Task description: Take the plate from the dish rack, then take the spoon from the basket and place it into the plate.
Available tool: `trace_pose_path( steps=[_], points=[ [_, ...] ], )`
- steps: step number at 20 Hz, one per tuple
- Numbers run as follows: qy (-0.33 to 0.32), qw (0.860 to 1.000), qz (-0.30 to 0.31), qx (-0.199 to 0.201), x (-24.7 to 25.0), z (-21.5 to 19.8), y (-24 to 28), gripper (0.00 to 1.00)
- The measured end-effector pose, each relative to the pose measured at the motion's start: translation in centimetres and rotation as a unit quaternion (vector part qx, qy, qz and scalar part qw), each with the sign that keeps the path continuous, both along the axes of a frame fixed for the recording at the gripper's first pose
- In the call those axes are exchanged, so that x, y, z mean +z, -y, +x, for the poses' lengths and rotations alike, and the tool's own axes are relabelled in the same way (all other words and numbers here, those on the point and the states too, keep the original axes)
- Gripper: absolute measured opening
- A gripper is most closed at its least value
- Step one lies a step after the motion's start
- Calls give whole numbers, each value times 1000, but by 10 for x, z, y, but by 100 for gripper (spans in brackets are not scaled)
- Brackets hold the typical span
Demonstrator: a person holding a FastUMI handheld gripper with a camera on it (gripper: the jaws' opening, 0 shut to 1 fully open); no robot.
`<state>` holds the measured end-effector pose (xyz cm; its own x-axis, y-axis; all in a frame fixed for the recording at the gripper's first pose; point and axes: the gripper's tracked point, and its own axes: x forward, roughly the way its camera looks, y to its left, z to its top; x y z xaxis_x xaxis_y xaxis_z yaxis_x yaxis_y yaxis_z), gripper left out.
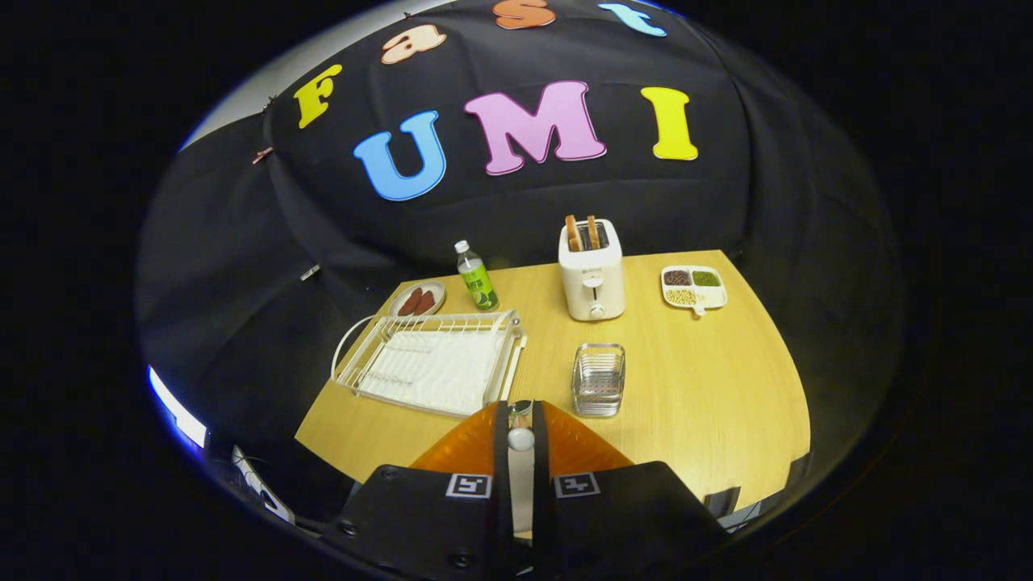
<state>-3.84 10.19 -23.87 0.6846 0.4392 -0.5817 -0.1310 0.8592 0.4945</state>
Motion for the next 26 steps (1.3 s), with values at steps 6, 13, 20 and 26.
trace_pose_path(
  steps=[6,13,20,26],
  points=[
    [-34,998,-10,58,-36,-29,-49,13],
    [-63,994,-10,92,-76,-35,-93,13],
    [-70,992,-32,96,-99,-37,-93,14],
    [-109,987,-49,108,-134,-62,-85,21]
  ],
)
